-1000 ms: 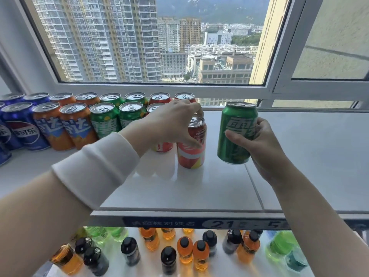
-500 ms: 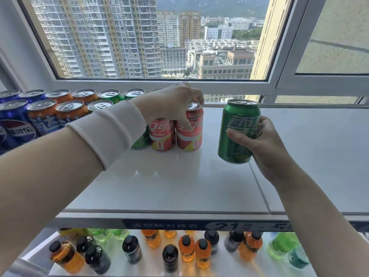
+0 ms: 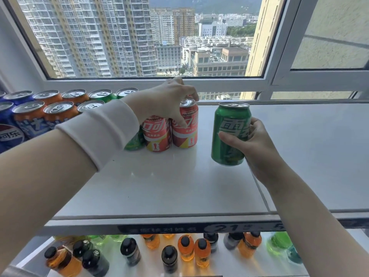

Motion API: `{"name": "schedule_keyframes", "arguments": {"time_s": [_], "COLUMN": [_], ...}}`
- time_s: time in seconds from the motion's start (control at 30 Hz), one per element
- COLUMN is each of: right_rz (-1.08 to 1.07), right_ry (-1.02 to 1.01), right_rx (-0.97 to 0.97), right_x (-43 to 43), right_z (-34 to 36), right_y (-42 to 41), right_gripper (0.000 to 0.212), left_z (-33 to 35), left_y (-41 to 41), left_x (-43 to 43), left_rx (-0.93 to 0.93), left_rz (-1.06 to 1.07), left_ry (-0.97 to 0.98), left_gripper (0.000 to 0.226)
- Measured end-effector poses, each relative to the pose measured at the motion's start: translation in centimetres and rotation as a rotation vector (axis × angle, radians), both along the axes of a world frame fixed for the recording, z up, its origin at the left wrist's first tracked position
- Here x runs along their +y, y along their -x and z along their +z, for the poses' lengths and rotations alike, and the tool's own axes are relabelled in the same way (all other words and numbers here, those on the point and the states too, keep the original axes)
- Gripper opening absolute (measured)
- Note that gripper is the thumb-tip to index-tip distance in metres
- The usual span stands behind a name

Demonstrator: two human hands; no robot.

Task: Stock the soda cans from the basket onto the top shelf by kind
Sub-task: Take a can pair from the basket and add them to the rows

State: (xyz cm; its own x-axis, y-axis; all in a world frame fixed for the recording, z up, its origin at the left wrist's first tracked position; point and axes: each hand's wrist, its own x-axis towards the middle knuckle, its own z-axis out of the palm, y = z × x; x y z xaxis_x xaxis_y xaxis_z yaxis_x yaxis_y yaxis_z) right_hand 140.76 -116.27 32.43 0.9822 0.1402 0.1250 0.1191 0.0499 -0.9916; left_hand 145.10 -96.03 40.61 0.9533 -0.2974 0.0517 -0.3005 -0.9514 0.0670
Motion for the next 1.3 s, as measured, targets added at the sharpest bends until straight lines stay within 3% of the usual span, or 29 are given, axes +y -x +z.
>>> {"name": "schedule_keyframes", "arguments": {"time_s": [0.2, 0.33, 0.5, 0.97, 1.3], "right_rz": [-0.003, -0.003, 0.072, -0.089, -0.32], "right_ry": [0.005, 0.007, 0.025, 0.17, 0.241], "right_rx": [-0.007, -0.033, -0.089, -0.197, -0.263], "right_x": [0.5, 1.6, 5.1, 17.9, 21.2], "right_z": [0.2, 0.8, 1.5, -3.2, -3.9], "right_y": [0.4, 1.2, 2.6, 5.0, 4.8], "right_gripper": [0.078, 0.076, 0.056, 0.07, 0.08], "left_z": [-0.2, 0.5, 1.9, 0.6, -0.9], "left_y": [0.2, 1.4, 3.8, 10.6, 10.7], "left_x": [0.4, 1.7, 5.1, 16.1, 17.3], "left_rx": [-0.023, -0.07, -0.15, -0.185, -0.212], "left_rz": [-0.009, -0.031, -0.017, 0.072, 0.005], "left_ry": [-0.012, 0.081, 0.107, 0.103, 0.102], "left_gripper": [0.078, 0.068, 0.049, 0.044, 0.043]}}
